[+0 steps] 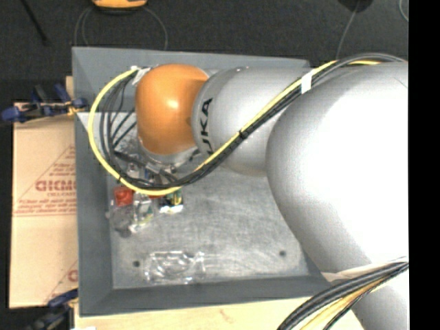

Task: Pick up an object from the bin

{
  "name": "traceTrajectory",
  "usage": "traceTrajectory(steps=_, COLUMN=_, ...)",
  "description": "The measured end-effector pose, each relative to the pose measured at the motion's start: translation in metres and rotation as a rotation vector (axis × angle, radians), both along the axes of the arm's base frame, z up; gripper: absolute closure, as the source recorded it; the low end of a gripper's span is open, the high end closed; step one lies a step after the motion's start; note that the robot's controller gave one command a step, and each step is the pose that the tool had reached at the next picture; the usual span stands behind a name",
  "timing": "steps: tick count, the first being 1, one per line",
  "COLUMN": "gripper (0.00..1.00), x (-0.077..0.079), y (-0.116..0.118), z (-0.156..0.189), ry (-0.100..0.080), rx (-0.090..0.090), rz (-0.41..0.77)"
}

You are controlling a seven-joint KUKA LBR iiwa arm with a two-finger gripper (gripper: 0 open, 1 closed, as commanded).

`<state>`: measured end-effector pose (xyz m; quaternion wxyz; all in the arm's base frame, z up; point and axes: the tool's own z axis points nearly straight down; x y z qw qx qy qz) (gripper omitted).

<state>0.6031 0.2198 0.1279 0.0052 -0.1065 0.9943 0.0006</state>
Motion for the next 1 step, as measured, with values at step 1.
traceTrajectory(steps=1, gripper=1.00, x=0.0032, y=-0.0009, z=0.0601, ry=-0.001, rx=0.000, rz=-0.001)
